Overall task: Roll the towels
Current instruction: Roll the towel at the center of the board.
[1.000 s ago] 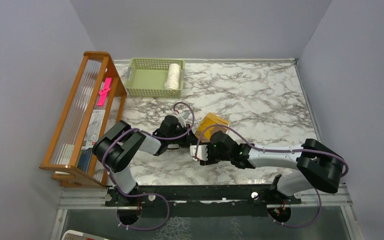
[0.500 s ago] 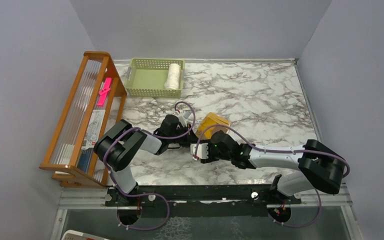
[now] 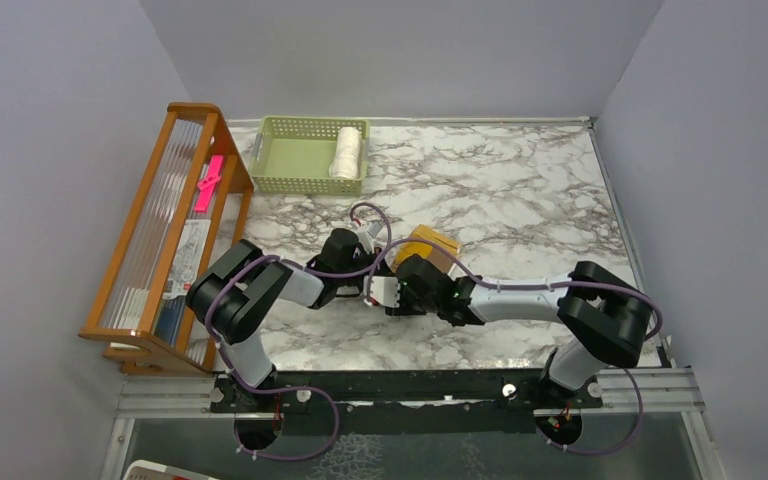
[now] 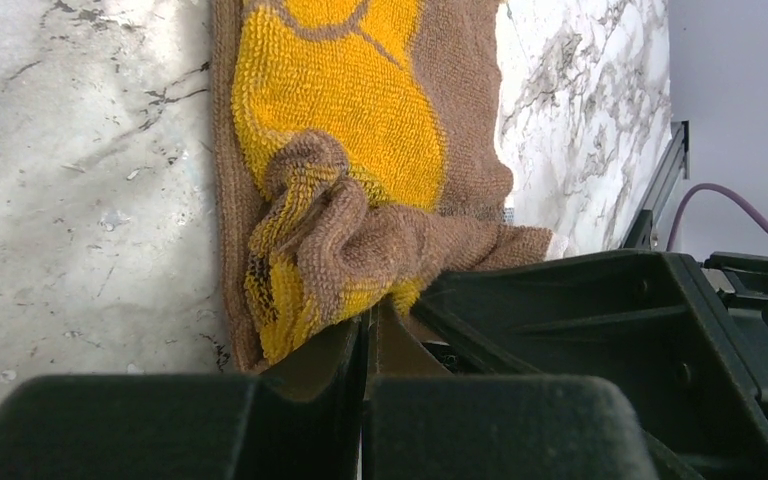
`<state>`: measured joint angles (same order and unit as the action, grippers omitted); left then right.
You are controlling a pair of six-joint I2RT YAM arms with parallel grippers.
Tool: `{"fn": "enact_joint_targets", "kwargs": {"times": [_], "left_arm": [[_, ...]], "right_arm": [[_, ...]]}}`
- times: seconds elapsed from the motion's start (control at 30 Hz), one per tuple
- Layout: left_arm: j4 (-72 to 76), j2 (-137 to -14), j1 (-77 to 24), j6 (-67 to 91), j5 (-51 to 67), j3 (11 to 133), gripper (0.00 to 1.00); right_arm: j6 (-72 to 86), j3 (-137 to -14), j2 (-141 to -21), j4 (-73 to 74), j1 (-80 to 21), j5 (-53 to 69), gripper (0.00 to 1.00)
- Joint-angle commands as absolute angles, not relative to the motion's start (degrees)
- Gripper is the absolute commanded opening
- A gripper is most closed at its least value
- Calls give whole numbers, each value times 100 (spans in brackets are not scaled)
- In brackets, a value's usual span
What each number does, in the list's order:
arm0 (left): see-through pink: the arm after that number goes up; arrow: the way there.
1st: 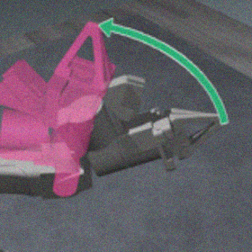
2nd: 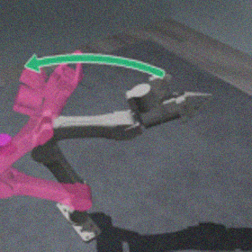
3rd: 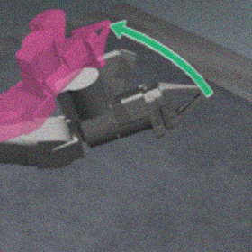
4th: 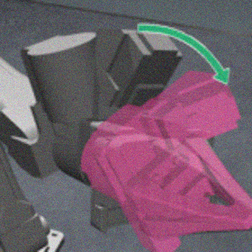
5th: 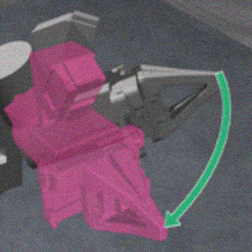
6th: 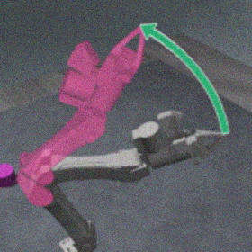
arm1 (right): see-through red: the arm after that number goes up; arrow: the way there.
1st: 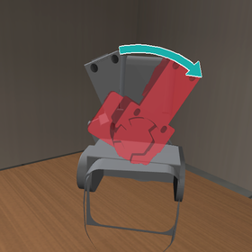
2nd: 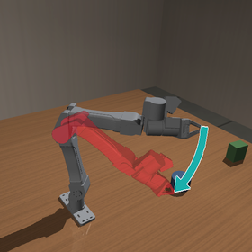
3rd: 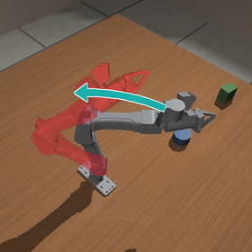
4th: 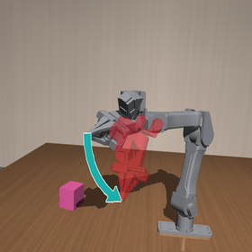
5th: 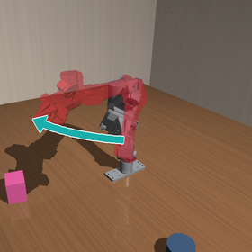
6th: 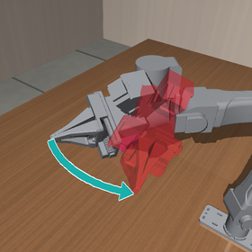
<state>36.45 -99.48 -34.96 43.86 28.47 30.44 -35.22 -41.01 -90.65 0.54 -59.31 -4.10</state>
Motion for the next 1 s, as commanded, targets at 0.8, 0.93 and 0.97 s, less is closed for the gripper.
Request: {"fn": "enact_joint_targets", "kwargs": {"times": [0.8, 0.93, 0.97], "left_arm": [[1336, -10182, -3439, 3363, 2413, 3350, 0], [1240, -10118, -3428, 3307, 2438, 3404, 0], [1214, -10098, -3424, 3287, 2455, 3424, 0]], "right_arm": [[-2773, -4168, -8918, 1023, -5860, -1472, 54], [-2554, -4271, -9267, 1156, -5626, -1355, 48], [-2511, -4320, -9333, 1217, -5532, -1259, 45]]}}
